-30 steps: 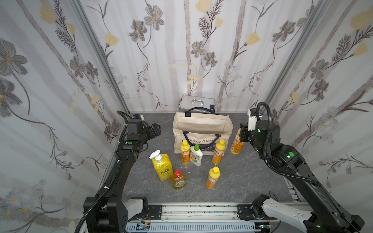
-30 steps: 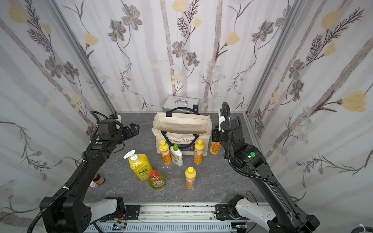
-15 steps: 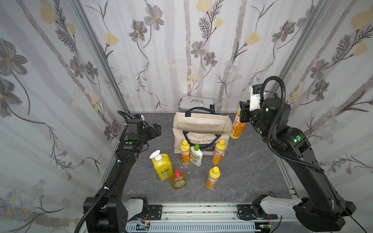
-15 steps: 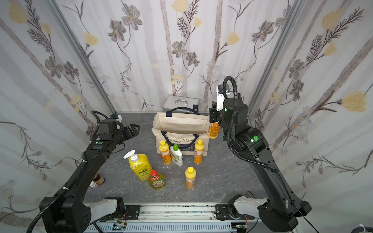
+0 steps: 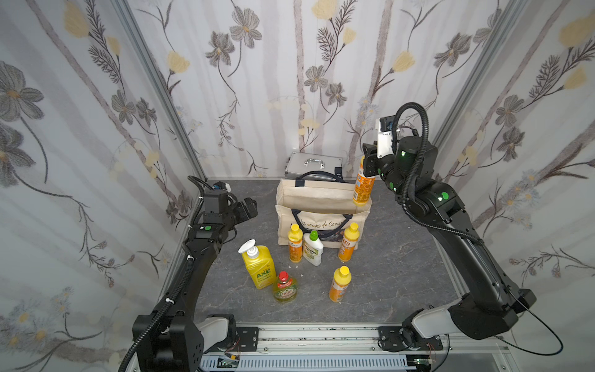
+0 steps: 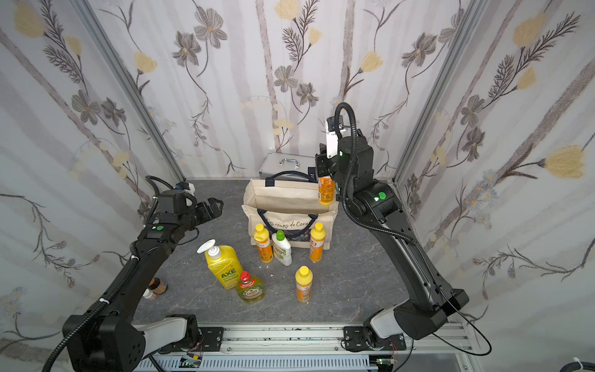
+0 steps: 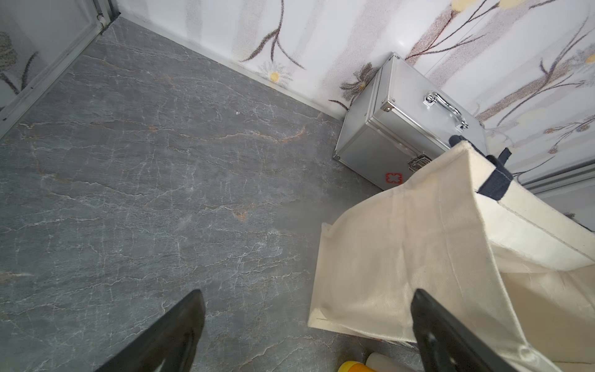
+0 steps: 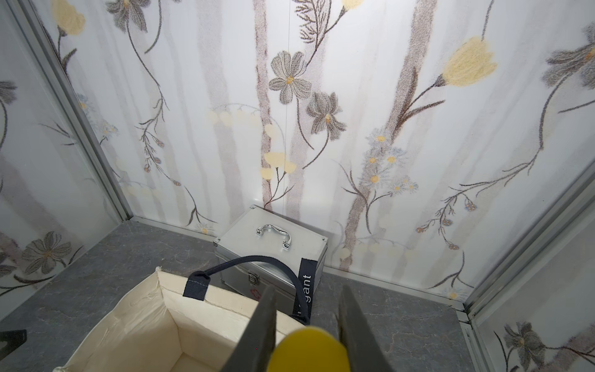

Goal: Pack dish soap into the shopping bag
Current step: Place the bottle of dish soap in the shopping bag.

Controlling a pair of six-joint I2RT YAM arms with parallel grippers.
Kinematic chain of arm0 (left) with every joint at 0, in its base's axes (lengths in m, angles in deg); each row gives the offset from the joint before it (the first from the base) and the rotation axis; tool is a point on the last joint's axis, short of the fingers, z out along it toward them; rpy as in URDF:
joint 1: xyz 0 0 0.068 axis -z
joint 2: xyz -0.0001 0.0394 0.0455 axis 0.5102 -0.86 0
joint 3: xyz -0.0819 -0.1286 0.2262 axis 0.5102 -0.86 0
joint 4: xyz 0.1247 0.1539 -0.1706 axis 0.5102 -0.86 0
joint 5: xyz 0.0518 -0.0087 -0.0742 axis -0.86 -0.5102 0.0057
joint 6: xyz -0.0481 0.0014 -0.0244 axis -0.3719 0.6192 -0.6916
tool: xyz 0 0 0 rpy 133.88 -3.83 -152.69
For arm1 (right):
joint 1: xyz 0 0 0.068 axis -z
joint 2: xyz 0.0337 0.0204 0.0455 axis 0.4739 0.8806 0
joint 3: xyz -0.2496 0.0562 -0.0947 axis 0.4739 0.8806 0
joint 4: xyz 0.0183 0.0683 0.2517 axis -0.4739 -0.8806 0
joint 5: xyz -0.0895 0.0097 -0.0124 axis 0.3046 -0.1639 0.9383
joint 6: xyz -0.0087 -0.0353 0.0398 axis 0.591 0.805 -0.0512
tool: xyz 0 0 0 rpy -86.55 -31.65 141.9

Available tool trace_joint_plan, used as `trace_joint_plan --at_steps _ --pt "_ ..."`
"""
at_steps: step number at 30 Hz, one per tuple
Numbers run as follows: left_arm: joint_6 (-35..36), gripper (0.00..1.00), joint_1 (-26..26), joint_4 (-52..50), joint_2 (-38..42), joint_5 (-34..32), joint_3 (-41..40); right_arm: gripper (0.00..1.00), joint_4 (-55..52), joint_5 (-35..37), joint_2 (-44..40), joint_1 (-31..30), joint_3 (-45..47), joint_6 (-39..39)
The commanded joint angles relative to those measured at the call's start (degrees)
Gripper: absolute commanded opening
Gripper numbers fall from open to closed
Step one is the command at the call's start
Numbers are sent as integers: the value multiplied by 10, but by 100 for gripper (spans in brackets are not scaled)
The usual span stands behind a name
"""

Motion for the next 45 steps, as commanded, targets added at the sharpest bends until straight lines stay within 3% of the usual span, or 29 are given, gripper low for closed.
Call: trace_joint_plan --at_steps 1,15,24,45 --pt "2 100 0 -2 1 -8 5 0 90 -11 18 6 -2 8" --pt "1 100 2 1 -7 -5 3 0 122 -66 42 30 75 -34" --pt "2 100 6 1 -10 -10 1 0 175 -106 25 53 190 -67" --pt "7 100 8 15 -22 -21 -1 0 298 -140 54 65 324 -56"
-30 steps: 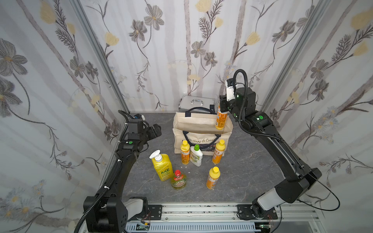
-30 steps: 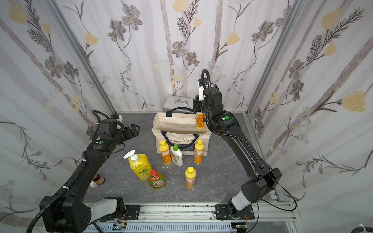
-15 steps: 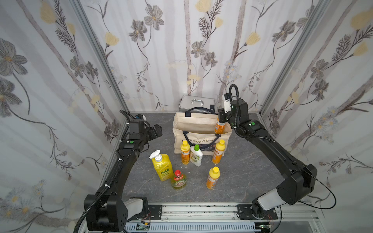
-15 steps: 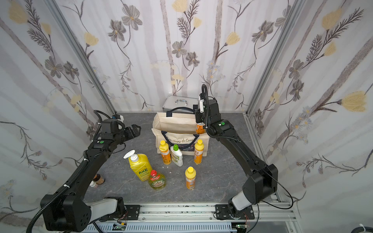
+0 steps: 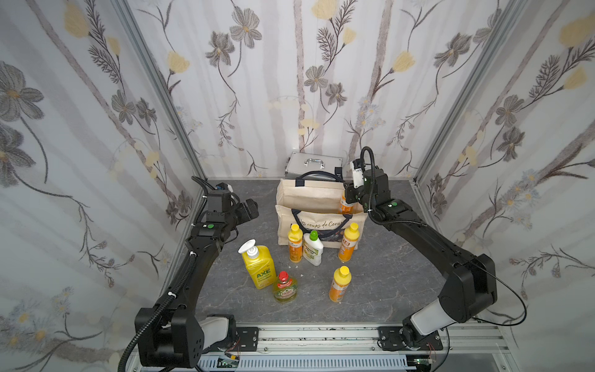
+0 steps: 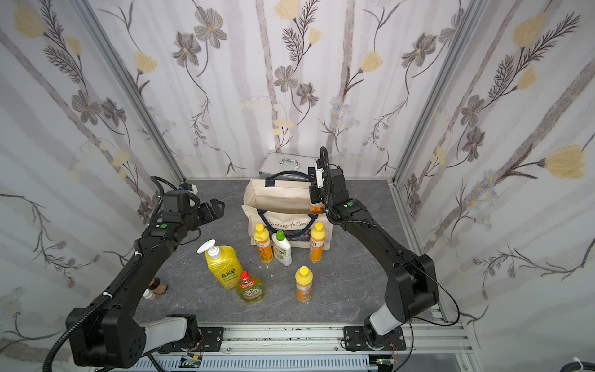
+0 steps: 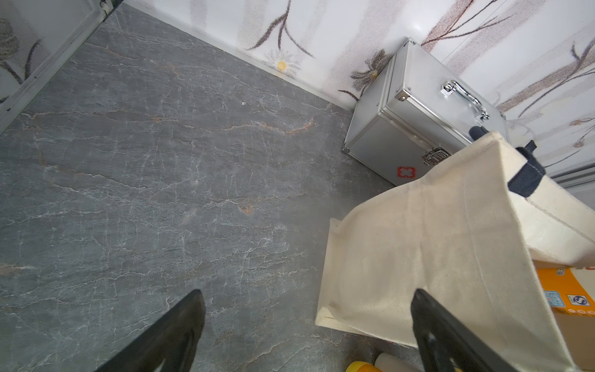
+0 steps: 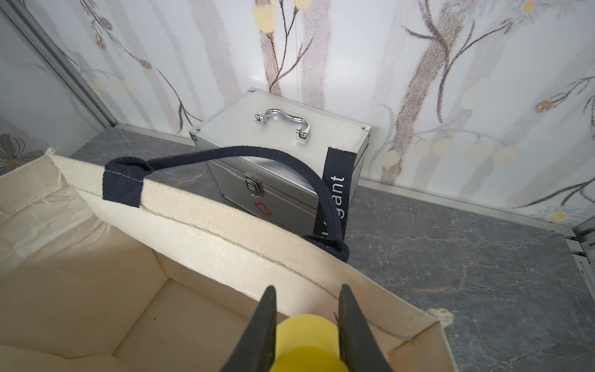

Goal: Pack dish soap into the shopping bag
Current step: Place the bottle of dish soap in the shopping bag.

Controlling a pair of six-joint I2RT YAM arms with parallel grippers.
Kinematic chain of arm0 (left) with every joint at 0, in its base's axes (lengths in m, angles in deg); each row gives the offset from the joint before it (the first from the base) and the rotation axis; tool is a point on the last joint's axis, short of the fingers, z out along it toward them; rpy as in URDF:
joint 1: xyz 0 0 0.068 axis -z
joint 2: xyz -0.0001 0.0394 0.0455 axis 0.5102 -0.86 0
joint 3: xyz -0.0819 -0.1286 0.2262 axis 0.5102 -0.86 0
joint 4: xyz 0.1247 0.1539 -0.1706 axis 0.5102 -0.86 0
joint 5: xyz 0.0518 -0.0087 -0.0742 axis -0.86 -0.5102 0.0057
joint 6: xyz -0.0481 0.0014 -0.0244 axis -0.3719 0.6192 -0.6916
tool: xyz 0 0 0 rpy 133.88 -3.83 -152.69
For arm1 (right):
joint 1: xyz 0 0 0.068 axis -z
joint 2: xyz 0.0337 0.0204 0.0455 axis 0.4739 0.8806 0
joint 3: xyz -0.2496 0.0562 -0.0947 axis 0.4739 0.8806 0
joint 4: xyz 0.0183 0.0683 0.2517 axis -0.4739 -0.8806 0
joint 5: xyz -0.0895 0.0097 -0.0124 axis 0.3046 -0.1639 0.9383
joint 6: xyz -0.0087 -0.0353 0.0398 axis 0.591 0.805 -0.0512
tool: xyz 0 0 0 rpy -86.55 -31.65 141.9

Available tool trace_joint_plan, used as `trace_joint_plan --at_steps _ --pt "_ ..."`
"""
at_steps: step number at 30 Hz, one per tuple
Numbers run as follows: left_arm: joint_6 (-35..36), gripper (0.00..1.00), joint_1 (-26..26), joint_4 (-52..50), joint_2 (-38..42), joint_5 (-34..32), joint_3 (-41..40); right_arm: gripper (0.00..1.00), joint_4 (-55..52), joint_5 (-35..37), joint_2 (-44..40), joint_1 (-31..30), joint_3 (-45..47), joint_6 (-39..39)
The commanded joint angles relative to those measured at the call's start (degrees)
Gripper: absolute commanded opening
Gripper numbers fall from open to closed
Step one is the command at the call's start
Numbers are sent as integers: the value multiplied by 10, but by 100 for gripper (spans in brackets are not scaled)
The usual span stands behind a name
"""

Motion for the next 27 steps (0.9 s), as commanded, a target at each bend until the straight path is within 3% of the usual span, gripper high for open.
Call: trace_joint_plan --at_steps 1,12,27 --pt "6 100 1 16 -5 -3 2 0 91 -5 4 0 2 3" --pt "4 100 1 18 1 -9 -2 0 144 20 15 14 57 1" --pt "6 100 1 10 3 -12 -1 0 174 56 36 18 47 35"
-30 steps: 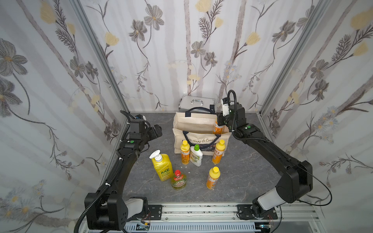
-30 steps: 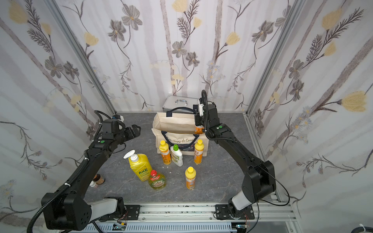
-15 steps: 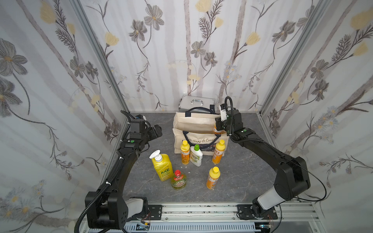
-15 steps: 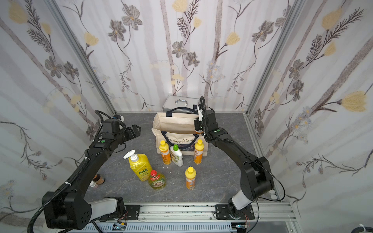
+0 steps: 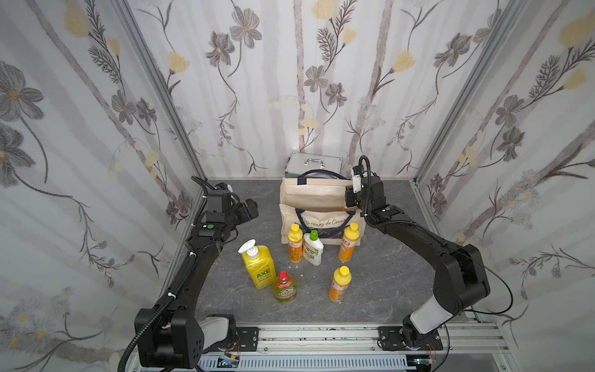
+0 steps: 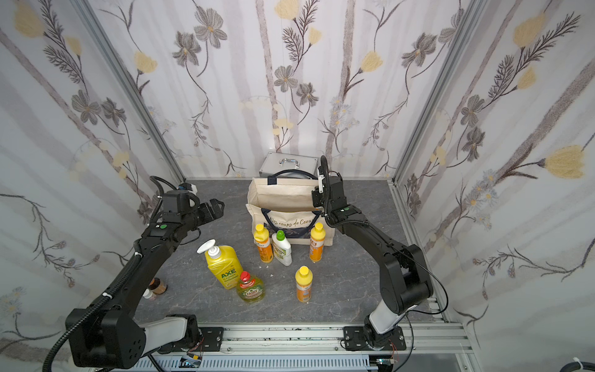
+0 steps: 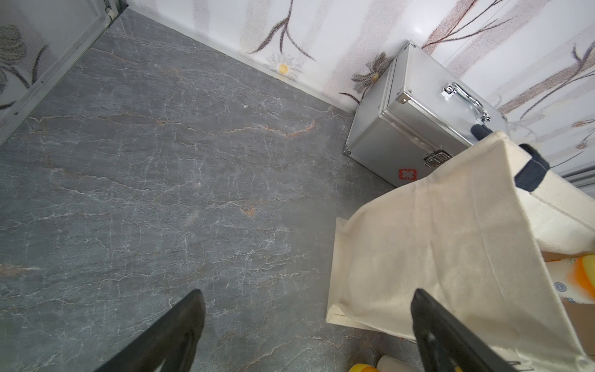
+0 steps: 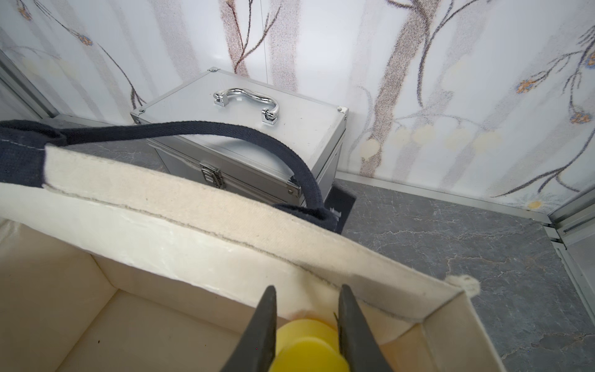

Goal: Pack dish soap into the shopping bag
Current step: Place the bottle of dish soap in the shopping bag.

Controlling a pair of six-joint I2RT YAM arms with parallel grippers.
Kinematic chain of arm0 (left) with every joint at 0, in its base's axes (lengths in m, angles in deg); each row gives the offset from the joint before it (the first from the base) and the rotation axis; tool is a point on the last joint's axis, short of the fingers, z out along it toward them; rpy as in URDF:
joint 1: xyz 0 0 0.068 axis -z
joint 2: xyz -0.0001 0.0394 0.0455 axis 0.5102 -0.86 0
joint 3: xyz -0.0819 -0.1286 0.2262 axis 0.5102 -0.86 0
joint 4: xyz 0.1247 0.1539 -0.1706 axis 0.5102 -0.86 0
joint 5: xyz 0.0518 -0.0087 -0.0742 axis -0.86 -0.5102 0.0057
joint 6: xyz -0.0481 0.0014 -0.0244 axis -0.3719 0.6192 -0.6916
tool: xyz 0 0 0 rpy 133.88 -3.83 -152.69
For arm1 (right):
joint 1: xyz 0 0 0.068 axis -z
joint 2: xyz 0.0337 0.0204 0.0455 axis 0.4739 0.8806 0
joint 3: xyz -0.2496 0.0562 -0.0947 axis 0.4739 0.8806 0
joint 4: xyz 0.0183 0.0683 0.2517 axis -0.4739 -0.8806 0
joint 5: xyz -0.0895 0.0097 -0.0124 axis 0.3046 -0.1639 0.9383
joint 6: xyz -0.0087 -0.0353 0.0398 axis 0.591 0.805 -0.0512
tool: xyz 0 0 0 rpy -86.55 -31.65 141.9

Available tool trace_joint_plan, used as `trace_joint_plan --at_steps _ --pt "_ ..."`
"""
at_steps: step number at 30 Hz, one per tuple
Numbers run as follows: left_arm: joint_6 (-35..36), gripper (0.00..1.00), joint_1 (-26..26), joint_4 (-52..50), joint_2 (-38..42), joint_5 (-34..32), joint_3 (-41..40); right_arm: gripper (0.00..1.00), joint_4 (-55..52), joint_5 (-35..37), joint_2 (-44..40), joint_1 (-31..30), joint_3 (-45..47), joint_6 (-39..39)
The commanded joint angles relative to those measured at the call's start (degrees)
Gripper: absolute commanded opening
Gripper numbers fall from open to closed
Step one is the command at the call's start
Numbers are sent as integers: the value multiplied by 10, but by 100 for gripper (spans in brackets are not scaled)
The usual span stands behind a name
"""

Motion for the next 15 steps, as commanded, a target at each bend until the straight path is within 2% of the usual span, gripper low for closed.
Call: trace_joint_plan --at_steps 1,15 --pt "5 100 0 8 1 -7 1 0 66 7 4 0 -13 14" --pt "6 100 0 8 1 -7 -1 0 26 -13 20 1 -7 -11"
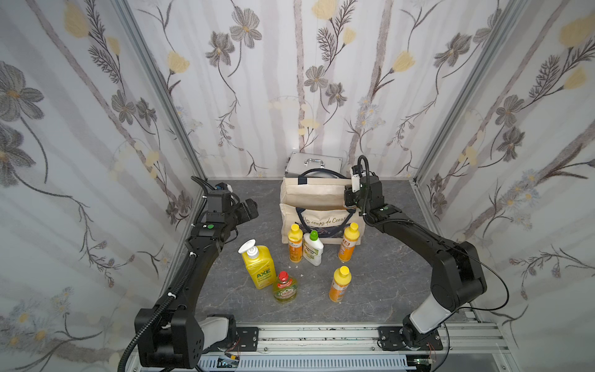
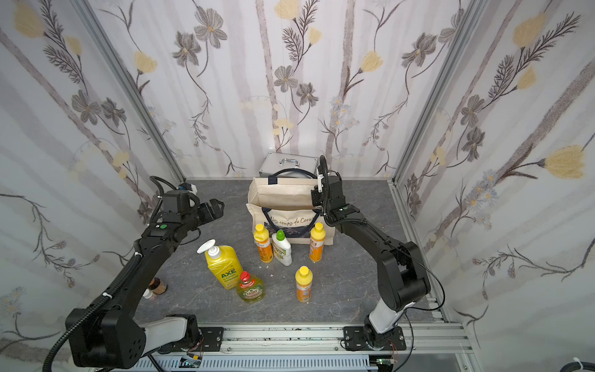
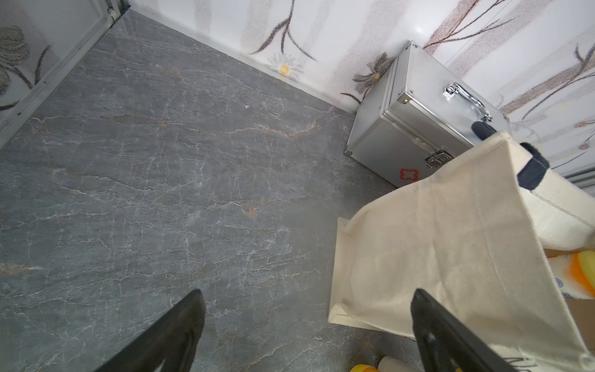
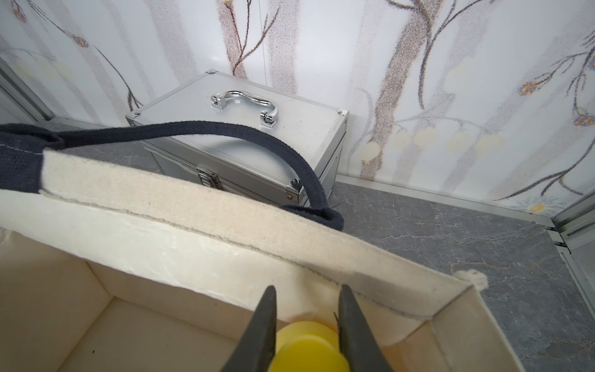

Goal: Pack dish soap into the shopping bag
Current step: Place the bottle of dish soap in the shopping bag.

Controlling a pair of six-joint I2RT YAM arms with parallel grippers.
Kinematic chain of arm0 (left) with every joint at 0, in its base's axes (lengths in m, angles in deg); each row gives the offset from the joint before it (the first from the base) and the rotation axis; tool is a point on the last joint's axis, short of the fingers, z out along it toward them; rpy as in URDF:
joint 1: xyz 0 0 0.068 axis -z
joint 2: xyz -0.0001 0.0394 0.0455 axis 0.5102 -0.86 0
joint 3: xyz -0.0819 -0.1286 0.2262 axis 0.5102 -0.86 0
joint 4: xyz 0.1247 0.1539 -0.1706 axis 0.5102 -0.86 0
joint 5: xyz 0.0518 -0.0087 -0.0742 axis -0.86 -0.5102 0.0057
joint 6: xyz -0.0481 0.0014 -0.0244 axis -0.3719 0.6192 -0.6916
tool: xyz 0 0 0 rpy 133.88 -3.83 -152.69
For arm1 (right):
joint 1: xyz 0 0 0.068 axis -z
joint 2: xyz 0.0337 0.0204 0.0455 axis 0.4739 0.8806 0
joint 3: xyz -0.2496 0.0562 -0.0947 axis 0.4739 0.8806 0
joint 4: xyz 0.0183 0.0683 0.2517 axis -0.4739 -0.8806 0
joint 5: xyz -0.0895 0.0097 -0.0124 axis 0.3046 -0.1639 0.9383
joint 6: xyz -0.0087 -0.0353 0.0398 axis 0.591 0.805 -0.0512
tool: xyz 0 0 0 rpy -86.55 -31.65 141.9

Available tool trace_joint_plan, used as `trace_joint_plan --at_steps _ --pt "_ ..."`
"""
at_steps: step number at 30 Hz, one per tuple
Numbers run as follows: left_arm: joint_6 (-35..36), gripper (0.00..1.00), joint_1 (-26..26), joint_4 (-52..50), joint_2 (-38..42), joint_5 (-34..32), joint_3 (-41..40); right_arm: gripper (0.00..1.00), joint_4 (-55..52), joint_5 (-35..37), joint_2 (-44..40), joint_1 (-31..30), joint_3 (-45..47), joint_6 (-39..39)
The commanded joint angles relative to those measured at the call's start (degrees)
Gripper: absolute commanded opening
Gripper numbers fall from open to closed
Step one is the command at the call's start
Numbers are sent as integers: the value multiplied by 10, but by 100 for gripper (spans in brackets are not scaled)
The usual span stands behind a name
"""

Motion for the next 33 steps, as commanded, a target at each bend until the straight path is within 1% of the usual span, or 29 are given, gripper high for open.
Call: trace_joint_plan --at_steps 1,5,7,9,10,12,16,18,21,24,29,33 --pt "6 100 0 9 1 -6 -1 0 14 -6 4 1 -2 -6" --pt "6 100 0 9 -1 -6 -1 0 0 0 -2 1 -2 -6" --pt "6 100 0 9 -2 -4 0 10 -5 3 -6 1 -2 -8" --pt "5 100 0 9 -2 -5 0 16 -9 3 -12 0 -3 -10" --pt "5 100 0 9 -2 -5 0 22 -11 4 -14 0 -3 -10" --pt "5 100 0 9 -2 -5 0 29 -15 4 -18 -1 -3 -11" --pt "5 100 0 9 -2 -5 0 29 -22 5 -24 -1 -5 -14" --pt "5 100 0 9 -2 -5 0 32 -26 4 -27 0 -6 -15" --pt "5 100 0 6 -2 -5 1 34 -30 4 -30 0 -10 -16" --pt "6 100 0 6 -1 -5 2 39 -36 5 -33 -1 -14 -15" --pt "6 100 0 6 2 -6 1 41 -44 5 -37 -1 -20 -15" --pt "5 100 0 7 2 -6 2 49 -52 5 -41 -2 -25 -14"
